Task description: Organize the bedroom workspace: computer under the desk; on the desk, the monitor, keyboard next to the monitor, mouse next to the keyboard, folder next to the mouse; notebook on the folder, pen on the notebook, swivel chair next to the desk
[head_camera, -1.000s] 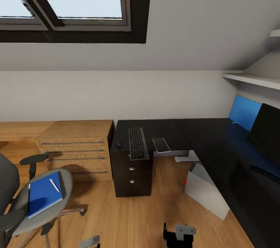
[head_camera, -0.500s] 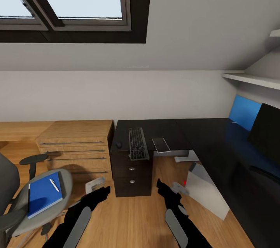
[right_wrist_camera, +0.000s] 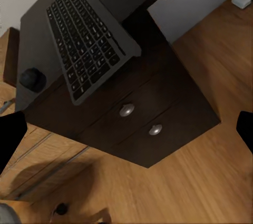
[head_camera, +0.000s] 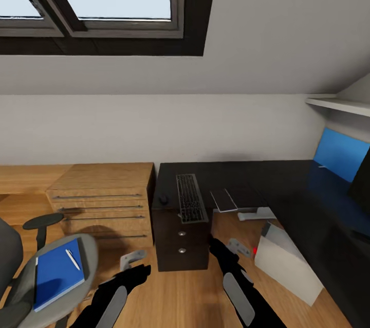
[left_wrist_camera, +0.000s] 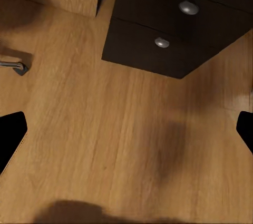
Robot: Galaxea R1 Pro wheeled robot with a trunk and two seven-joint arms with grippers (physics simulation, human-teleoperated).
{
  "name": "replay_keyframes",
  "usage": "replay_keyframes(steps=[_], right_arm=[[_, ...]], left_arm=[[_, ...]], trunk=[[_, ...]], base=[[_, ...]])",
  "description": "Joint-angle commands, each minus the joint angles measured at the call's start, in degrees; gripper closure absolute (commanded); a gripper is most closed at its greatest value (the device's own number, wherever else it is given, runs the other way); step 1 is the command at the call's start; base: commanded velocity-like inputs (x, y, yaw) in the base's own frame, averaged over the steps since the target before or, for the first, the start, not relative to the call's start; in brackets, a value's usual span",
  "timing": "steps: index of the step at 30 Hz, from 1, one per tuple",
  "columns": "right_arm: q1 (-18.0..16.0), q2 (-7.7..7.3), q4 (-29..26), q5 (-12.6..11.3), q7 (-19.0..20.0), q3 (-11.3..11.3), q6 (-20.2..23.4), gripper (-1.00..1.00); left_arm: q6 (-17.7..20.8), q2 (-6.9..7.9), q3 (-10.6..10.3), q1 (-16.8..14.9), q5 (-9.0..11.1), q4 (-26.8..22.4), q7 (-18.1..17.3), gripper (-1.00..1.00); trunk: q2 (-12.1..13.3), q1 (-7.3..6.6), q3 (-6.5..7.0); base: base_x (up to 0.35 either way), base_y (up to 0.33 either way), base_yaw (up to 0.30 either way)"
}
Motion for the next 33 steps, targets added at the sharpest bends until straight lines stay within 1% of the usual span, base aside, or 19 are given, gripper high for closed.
replay_keyframes(steps=[1, 7, 12, 14, 17, 18, 22, 23, 24, 33], right_arm=[[-0.06, -0.09, -0.04, -0.67, -0.32, 0.23, -0.32, -1.0], [0.1, -0.26, -0.03, -0.79, -0.16, 0.2, 0.04, -1.0], [0.19, -0.31, 0.14, -1.08, 1.7, 0.14, 0.05, -1.0], [0.2, -0.38, 0.17, -1.97, 2.57, 0.12, 0.07, -1.0], [0.22, -1.17, 0.24, -4.39, 3.67, 0.11, 0.4, -1.0], [0.22, -1.8, 0.24, -6.01, 4.01, 0.15, 0.64, -1.0], [0.21, -2.81, 0.1, -9.25, 4.41, 0.23, 0.95, -1.0], [0.21, -2.91, 0.08, -9.61, 4.45, 0.24, 0.98, -1.0], [0.22, -3.09, 0.06, -10.48, 4.55, 0.31, 1.06, -1.0], [0.23, -3.48, 0.1, -11.13, 4.6, 0.03, 1.18, -1.0]], left_arm=[[0.05, 0.0, -0.27, -0.05, 0.57, -0.16, 0.5, -1.0], [0.0, -0.07, -0.68, -0.06, 0.6, -0.3, 0.44, -1.0], [0.0, -0.08, -0.67, -0.04, 0.6, -1.33, 0.66, -1.0], [0.08, -0.11, -0.62, -0.05, 0.75, -2.79, 0.74, -1.0], [0.13, -0.12, -0.58, -0.05, 0.96, -3.9, 0.79, -1.0], [0.15, -0.13, -0.55, -0.04, 1.02, -4.2, 0.8, -1.0], [0.16, -0.13, -0.53, -0.05, 1.1, -4.7, 0.82, -1.0], [0.17, -0.13, -0.52, -0.05, 1.1, -4.75, 0.82, -1.0], [0.17, -0.13, -0.52, -0.05, 1.12, -4.88, 0.82, -1.0], [0.17, -0.16, -0.59, -0.05, 1.1, -4.96, 0.9, -1.0]], trunk=[[-0.07, 0.04, -0.09], [-0.07, 0.04, -0.09], [-0.07, 0.04, -0.09], [-0.07, 0.04, -0.09], [-1.28, 0.7, -0.63], [-1.68, 0.92, -0.81], [-3.28, 1.8, -1.53], [-3.68, 2.02, -1.71], [-4.09, 2.24, -1.89], [-7.7, 4.22, -3.5]], base=[[0.267, 0.238, 0.0], [0.219, 0.269, 0.0], [0.052, 0.16, 0.0], [0.015, 0.047, 0.0], [0.007, 0.022, 0.0], [0.003, 0.011, 0.0], [0.002, 0.006, 0.0], [0.001, 0.003, 0.0], [0.0, 0.001, 0.0], [0.0, 0.0, 0.0]])
